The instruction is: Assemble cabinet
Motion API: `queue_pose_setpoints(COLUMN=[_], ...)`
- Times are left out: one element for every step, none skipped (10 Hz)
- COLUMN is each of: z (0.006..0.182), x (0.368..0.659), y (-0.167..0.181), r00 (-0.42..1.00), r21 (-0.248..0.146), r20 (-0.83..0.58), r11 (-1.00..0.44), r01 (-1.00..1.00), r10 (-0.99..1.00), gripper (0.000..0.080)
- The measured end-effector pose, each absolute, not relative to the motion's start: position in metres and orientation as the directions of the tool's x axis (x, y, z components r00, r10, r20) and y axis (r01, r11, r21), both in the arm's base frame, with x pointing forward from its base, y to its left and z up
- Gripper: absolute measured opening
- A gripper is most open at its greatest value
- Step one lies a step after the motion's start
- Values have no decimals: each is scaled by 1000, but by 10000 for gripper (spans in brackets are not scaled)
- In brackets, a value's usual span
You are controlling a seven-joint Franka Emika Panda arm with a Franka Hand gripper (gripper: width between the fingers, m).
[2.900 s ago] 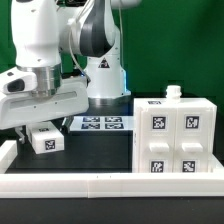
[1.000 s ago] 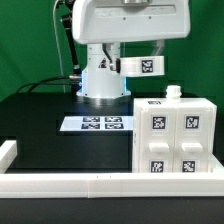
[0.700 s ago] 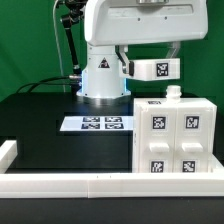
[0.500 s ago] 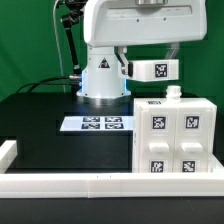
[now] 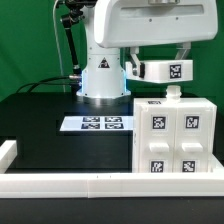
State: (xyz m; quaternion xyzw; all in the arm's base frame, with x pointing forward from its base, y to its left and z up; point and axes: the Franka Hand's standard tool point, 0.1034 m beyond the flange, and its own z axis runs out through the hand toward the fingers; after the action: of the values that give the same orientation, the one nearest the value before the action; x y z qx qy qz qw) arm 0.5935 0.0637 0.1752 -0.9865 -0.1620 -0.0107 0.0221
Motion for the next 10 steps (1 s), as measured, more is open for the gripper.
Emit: queue_pose_setpoints(z=[175, 174, 169, 169, 168, 168, 168, 168, 168, 168], x=[601, 605, 606, 606, 605, 605, 606, 608, 613, 614], y=[69, 73, 75, 74, 74, 71, 67, 67, 69, 71], r00=[946, 944, 943, 944, 944, 941, 940, 940, 940, 940], r21=[-41, -42, -44, -43, -43, -42, -42, -41, -41, -40], r20=[33, 37, 33, 32, 31, 32, 33, 36, 40, 42], r11=[-945, -944, -942, -943, -943, -940, -940, -939, -939, -939], r01=[324, 329, 332, 330, 329, 338, 340, 340, 341, 341], r10=[322, 327, 331, 329, 328, 336, 339, 339, 340, 339], gripper=[561, 561, 561, 561, 561, 561, 561, 561, 561, 561])
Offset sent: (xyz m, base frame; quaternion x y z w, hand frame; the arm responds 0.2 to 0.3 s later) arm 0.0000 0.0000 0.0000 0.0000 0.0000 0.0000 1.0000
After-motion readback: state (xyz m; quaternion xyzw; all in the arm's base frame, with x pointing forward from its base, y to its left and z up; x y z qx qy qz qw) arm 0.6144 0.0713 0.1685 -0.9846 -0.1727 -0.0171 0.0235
